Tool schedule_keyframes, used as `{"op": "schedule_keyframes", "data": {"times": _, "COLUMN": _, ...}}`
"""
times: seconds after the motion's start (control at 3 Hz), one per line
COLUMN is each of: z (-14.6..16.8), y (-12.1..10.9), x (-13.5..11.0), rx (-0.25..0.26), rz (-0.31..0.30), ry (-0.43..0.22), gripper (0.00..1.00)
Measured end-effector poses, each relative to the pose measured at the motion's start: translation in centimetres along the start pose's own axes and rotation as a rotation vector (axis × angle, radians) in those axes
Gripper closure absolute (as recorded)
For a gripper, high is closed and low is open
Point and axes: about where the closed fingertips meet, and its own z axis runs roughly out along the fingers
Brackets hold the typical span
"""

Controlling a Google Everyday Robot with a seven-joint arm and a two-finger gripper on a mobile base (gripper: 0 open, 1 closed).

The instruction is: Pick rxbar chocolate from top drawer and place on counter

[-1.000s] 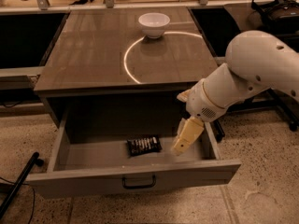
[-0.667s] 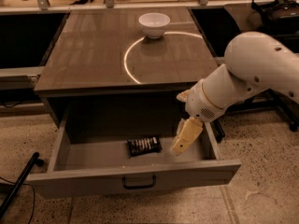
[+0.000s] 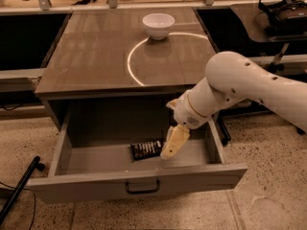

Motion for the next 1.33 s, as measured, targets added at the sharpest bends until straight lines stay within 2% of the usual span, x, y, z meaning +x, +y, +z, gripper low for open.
{"op": "schedule_keyframes", "data": {"times": 0.33, "z": 0.6, "y": -0.2, "x": 0.3, "rx": -0.008, "rz": -0.005, "ry": 0.004, "gripper": 0.00}}
{"op": "schedule_keyframes", "data": {"times": 1.33, "z": 8.1, "y": -3.4, "x": 2.3, "rx": -0.049, "rz": -0.080, "ry": 0.004, "gripper": 0.00}}
